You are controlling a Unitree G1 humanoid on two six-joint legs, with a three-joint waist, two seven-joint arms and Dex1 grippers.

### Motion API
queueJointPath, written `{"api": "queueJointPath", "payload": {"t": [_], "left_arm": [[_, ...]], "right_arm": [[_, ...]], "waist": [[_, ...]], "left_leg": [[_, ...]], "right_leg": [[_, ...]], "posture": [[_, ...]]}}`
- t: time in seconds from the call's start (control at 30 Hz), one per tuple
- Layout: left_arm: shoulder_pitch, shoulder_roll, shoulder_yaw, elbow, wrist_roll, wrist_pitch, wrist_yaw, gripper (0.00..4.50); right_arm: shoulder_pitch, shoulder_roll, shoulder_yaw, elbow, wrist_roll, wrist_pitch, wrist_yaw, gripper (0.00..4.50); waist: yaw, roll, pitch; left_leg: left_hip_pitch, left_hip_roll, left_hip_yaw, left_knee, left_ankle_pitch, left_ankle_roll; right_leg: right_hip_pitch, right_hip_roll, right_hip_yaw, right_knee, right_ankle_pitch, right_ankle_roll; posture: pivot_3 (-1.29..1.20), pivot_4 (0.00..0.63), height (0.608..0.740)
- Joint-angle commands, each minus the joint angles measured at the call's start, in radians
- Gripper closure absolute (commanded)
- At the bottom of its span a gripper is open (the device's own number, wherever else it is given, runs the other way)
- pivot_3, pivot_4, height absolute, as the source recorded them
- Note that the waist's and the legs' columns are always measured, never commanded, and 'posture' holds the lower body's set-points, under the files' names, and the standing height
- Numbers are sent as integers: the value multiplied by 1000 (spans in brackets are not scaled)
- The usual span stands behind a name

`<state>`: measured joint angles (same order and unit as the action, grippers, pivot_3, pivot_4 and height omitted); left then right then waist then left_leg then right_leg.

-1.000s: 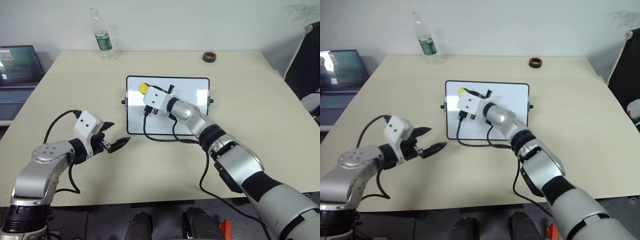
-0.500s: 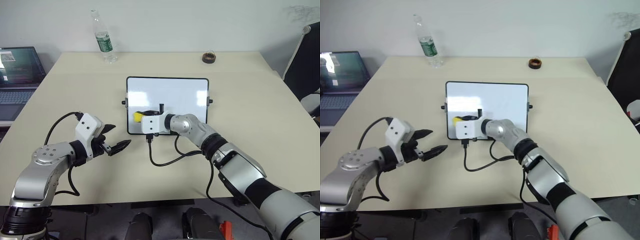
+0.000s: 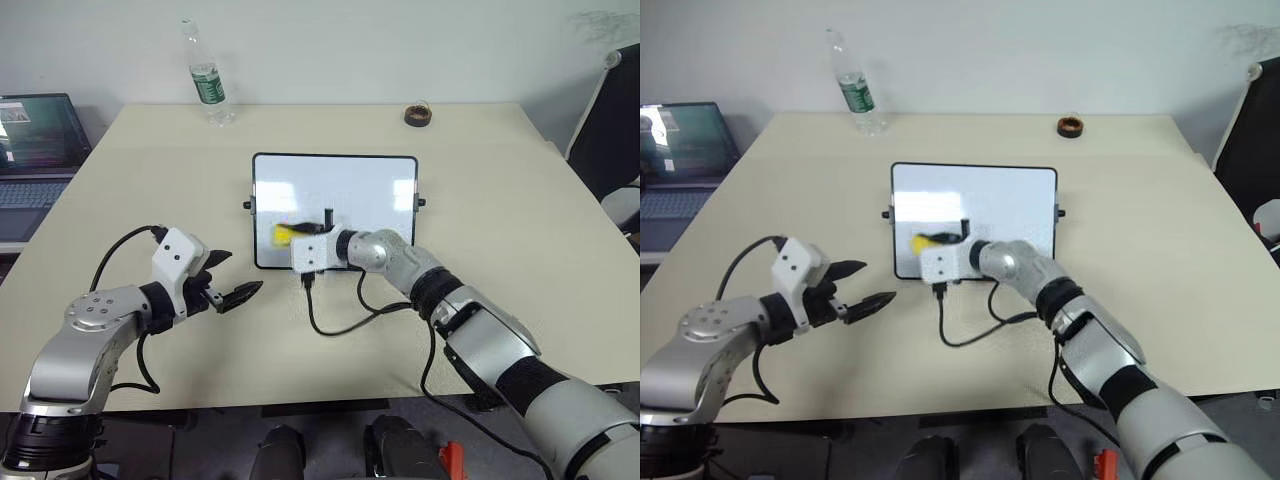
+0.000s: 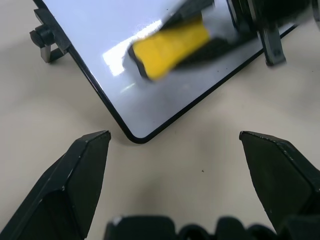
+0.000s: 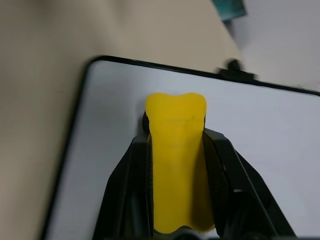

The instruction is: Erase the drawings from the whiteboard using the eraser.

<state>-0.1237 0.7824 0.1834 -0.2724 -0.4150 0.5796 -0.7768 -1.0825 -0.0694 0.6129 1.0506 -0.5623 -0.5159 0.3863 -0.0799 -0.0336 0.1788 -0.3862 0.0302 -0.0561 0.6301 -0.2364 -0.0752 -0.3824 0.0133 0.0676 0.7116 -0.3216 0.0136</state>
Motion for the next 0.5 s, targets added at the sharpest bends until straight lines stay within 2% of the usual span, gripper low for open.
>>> {"api": "queueJointPath", "payload": {"t": [0.03, 0.13, 0.27, 0.4, 0.5], "left_arm": [[-11, 5, 9, -43, -9, -4, -2, 0], [-8, 6, 11, -40, -9, -7, -4, 0], [-5, 5, 13, -34, -8, -13, -8, 0], [-2, 4, 13, -29, -7, -19, -12, 0], [-2, 3, 12, -28, -7, -21, -13, 0]], "right_arm": [[24, -45, 13, 44, -39, 49, 14, 3485], [-11, -41, -65, 43, 6, 84, -130, 3485], [-39, -60, -106, 54, 23, 91, -205, 3485], [-23, -70, -90, 65, 13, 84, -175, 3485], [24, -65, -51, 45, 10, 49, -68, 3485]], "waist": [[0, 0, 0], [4, 1, 1], [11, 1, 1], [16, 1, 1], [16, 0, 1]], "left_leg": [[3, 0, 0, 0, 0, 0], [7, 0, -1, 0, 0, 0], [7, 0, -2, 0, 0, 1], [6, 0, -1, 0, 0, 1], [6, 0, -1, -1, 0, 1]], "right_leg": [[3, 0, 0, 0, 0, 0], [8, 0, -1, -1, 0, 0], [8, 0, -2, -1, 0, 0], [8, 0, -2, -3, 0, 0], [8, 0, -1, -3, 0, 0]], "posture": [[0, 150, 740], [0, 150, 740], [0, 150, 740], [0, 150, 740], [0, 150, 740]]}}
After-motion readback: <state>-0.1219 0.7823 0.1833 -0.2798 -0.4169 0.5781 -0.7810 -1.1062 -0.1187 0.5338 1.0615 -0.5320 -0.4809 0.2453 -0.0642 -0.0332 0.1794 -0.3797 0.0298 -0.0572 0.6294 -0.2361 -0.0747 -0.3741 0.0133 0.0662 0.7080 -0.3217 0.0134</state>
